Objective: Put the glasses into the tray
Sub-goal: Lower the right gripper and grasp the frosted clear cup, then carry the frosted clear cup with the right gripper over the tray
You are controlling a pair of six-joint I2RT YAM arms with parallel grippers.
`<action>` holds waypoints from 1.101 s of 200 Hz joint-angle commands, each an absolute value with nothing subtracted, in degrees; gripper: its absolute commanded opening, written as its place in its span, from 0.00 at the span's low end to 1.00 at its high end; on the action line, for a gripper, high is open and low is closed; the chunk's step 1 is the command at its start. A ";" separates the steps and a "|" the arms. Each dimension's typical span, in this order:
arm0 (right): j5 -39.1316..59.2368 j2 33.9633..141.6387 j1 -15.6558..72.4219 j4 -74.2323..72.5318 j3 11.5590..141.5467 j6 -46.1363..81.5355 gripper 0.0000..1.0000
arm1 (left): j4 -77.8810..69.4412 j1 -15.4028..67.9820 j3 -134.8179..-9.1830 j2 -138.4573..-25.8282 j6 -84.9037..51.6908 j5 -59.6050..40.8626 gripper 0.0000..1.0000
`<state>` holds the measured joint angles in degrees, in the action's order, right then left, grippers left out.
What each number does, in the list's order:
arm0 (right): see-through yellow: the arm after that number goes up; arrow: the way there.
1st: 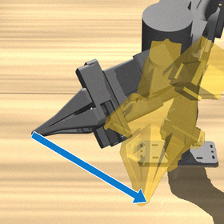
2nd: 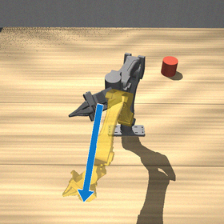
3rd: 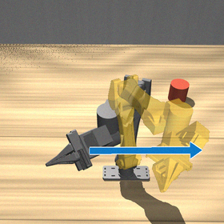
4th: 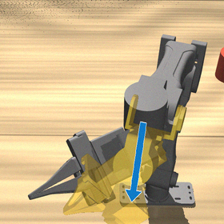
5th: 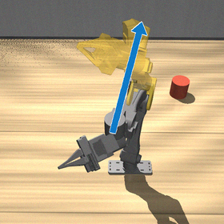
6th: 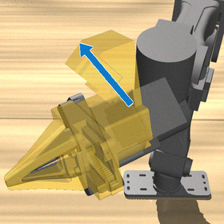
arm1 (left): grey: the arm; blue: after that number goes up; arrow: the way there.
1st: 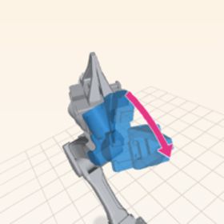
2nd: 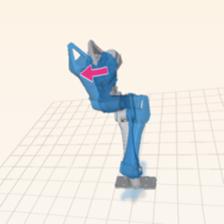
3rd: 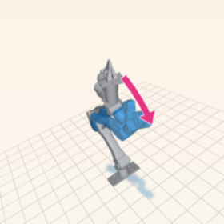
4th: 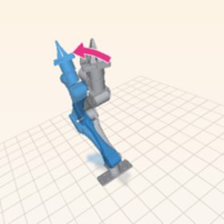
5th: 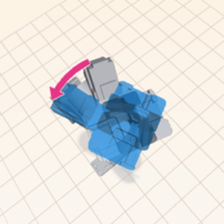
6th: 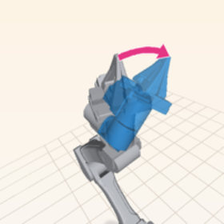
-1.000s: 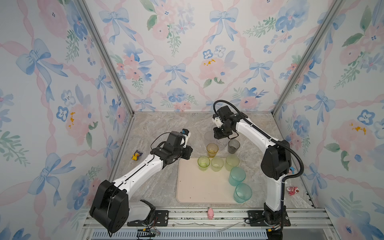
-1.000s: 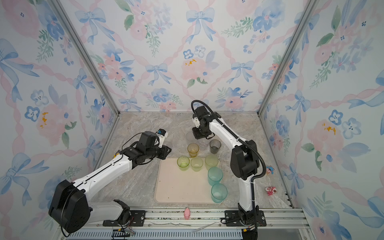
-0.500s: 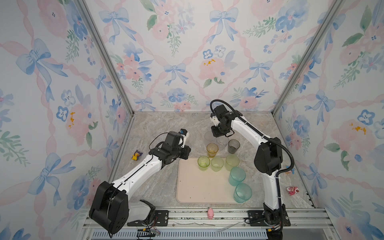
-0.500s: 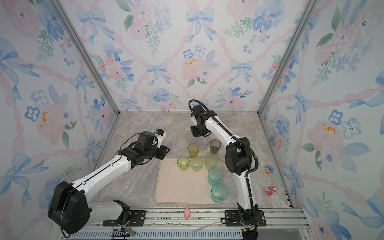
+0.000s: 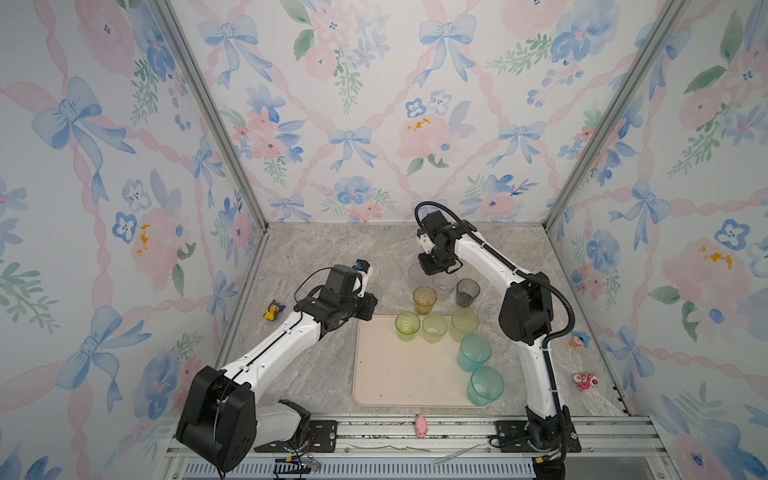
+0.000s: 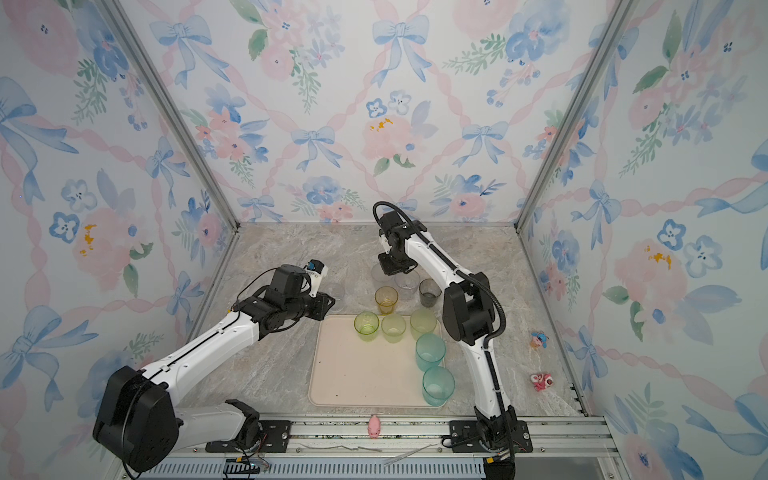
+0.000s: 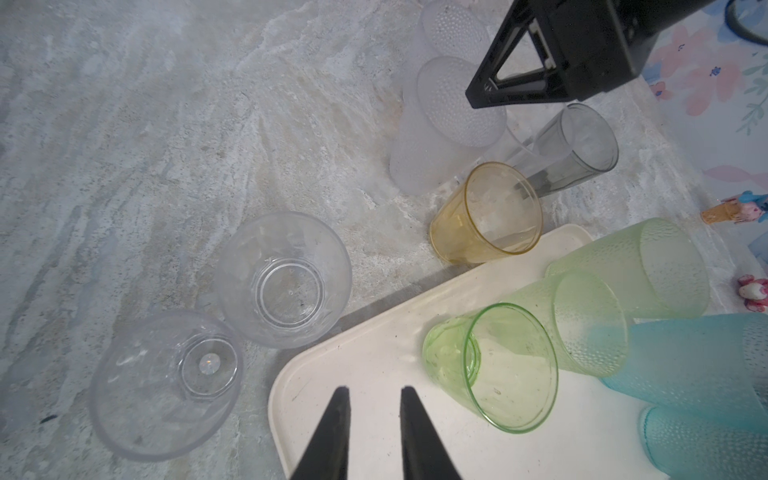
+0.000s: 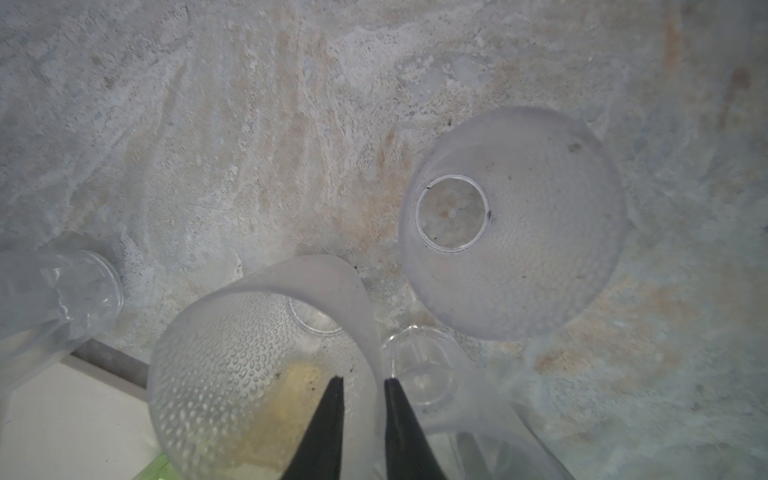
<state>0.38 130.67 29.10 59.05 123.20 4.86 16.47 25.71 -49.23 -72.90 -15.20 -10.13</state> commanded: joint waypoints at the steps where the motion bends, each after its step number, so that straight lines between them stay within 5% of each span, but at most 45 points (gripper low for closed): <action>1: -0.26 132.34 29.86 61.15 125.41 4.35 0.19 | 17.09 25.16 -48.34 -71.88 -13.98 -11.00 0.24; 73: -0.88 132.98 30.26 60.47 126.57 4.70 0.00 | 17.05 25.07 -48.52 -72.42 -13.88 -11.34 0.24; 165: 3.26 129.10 31.15 57.50 131.43 6.08 0.00 | 16.96 25.09 -48.27 -71.81 -14.07 -11.69 0.24; 220: 2.98 117.83 32.16 54.67 124.54 5.29 0.00 | 15.46 25.59 -48.33 -69.24 -15.92 -10.58 0.26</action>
